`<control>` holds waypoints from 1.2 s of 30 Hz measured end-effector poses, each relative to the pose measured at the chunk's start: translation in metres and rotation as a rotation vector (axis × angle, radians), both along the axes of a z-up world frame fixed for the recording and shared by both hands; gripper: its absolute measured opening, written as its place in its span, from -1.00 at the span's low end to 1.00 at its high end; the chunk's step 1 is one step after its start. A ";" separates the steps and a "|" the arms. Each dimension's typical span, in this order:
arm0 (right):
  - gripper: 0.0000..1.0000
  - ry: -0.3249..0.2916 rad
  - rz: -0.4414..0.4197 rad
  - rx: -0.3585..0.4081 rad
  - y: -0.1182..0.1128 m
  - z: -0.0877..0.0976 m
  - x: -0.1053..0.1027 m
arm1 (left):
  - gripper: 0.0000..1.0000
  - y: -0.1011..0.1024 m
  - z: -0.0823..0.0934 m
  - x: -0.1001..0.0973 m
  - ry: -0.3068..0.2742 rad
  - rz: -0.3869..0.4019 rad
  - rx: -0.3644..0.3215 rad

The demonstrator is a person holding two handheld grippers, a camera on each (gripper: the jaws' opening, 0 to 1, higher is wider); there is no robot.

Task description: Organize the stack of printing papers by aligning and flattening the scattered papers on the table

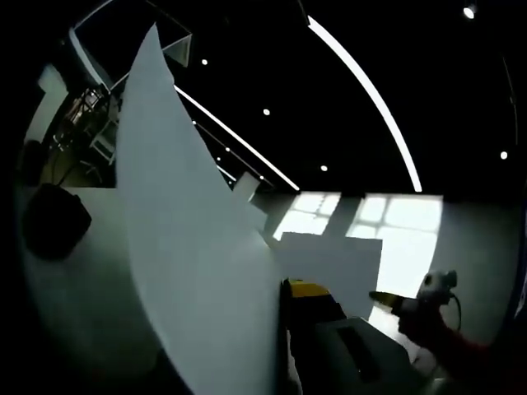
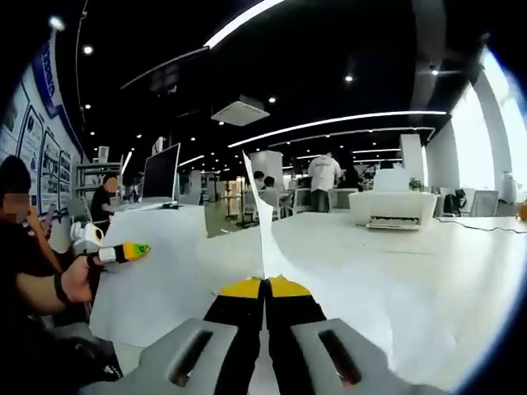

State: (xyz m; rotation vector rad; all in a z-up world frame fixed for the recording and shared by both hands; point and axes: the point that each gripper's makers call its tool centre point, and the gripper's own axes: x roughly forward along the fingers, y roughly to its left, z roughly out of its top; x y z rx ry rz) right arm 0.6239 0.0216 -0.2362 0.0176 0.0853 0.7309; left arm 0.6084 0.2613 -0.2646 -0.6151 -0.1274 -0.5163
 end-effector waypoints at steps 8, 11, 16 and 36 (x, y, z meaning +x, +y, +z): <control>-1.00 -0.015 -0.021 0.049 -0.015 0.021 -0.006 | -0.86 0.000 -0.001 0.001 0.005 -0.007 0.001; -1.00 -0.016 -0.025 0.066 -0.018 0.026 -0.007 | -0.86 -0.001 -0.001 0.001 0.007 -0.011 -0.001; -1.00 -0.031 -0.033 0.094 -0.029 0.042 -0.008 | -0.86 -0.002 -0.002 0.002 0.012 -0.017 0.001; -1.00 -0.084 -0.035 0.119 -0.031 0.069 -0.022 | -0.86 -0.015 0.004 -0.008 0.013 -0.026 0.005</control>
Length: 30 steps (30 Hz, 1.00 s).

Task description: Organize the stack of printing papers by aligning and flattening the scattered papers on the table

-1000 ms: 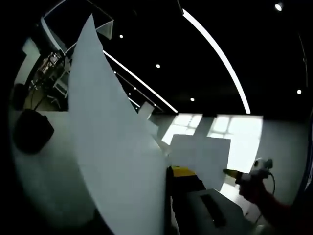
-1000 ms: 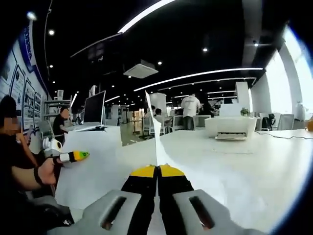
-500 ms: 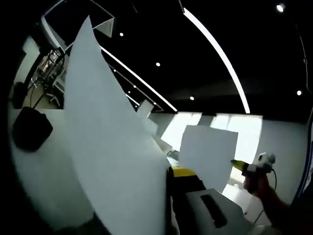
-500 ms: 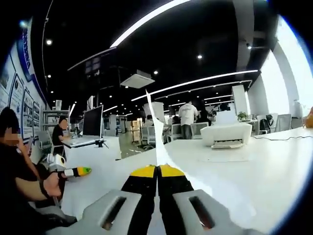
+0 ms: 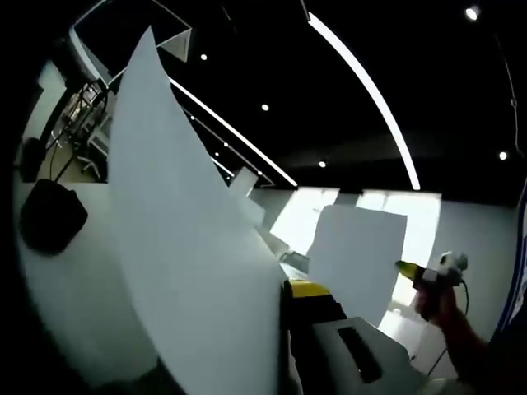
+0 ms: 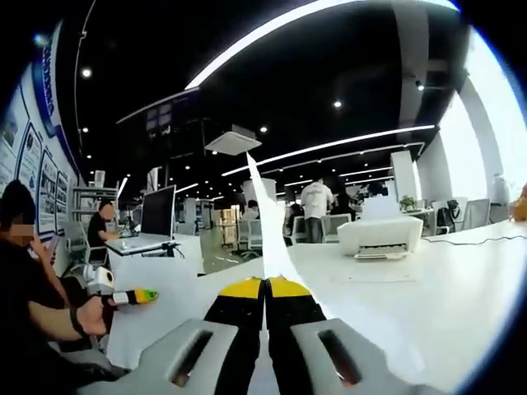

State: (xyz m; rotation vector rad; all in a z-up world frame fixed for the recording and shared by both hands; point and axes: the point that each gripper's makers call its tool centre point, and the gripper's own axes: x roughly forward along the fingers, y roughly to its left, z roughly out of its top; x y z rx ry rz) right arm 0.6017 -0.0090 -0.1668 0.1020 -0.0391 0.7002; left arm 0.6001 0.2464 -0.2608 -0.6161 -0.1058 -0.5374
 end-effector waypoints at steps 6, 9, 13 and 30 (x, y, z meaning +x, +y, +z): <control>-1.00 -0.013 0.020 0.017 0.002 0.010 -0.008 | -0.86 0.000 0.000 0.000 0.002 -0.002 0.001; -1.00 -0.018 0.028 0.026 0.001 0.014 -0.010 | -0.86 0.000 0.000 0.001 0.004 -0.003 0.002; -1.00 -0.026 0.033 0.034 -0.002 0.019 -0.010 | -0.85 0.000 -0.001 0.001 0.004 -0.004 0.003; -1.00 -0.014 0.077 0.102 -0.010 0.032 -0.011 | -0.85 0.000 -0.002 0.002 0.008 -0.009 0.007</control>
